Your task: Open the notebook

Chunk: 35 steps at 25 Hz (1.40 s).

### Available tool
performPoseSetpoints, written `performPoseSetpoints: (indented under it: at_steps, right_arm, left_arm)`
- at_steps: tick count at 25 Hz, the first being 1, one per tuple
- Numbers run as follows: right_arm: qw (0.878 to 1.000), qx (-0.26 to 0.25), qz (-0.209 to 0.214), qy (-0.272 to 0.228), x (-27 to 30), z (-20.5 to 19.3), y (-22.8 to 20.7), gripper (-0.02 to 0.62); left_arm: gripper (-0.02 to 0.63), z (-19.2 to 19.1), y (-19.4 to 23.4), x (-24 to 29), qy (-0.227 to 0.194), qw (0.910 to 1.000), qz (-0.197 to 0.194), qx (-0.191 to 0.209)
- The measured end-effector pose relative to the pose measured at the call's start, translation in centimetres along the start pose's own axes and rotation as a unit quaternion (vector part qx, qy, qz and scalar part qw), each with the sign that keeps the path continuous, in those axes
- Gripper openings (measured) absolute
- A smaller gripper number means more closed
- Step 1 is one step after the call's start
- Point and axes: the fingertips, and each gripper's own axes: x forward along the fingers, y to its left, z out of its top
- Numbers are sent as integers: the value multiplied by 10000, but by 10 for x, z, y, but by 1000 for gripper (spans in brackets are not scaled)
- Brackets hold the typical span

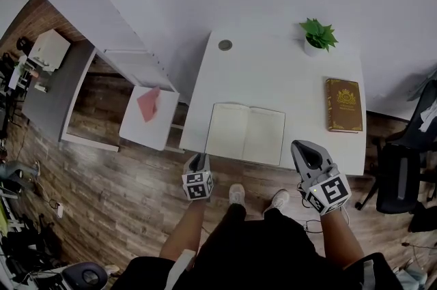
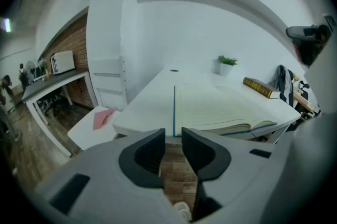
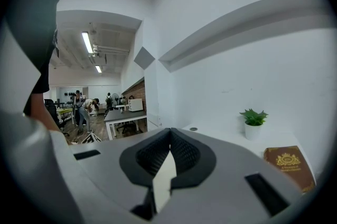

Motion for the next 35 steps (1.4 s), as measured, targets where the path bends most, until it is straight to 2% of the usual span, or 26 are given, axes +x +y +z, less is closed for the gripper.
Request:
performPoseSetpoints:
  at_steps: [3, 8, 12, 15, 18, 19, 30, 32, 35]
  right_arm:
    - [10000, -19, 30, -22, 0, 1, 2, 3]
    - [10000, -11, 21, -91, 0, 5, 1, 2]
    - [9998, -49, 13, -166, 0, 11, 0, 2]
    - [9997, -66, -38, -229, -2, 15, -1, 3]
    - [9995, -101, -152, -254, -7, 19, -6, 2]
    - [9994, -111, -208, -245, -9, 19, -9, 3]
    - [9959, -492, -728, -201, -31, 27, -31, 2]
    - [9954, -487, -777, -268, -34, 29, -34, 2]
    - [9949, -524, -788, -355, -38, 33, -37, 2]
  left_arm:
    - [141, 6, 10, -11, -163, 9996, 72, -196]
    - [135, 60, -6, -40, -960, 9953, -142, -50]
    - [130, 121, -44, -58, -1630, 9845, -628, 177]
    - [103, 158, -76, -72, -1992, 9747, -907, 444]
    - [32, 182, -101, -85, -2254, 9670, -1026, 604]
    - [7, 188, -108, -88, -2324, 9647, -1056, 655]
    - [6, 200, -187, -105, -2515, 9408, -2004, 1074]
    - [6, 200, -193, -107, -2530, 9387, -2022, 1180]
    - [6, 201, -193, -108, -2574, 9396, -1847, 1293]
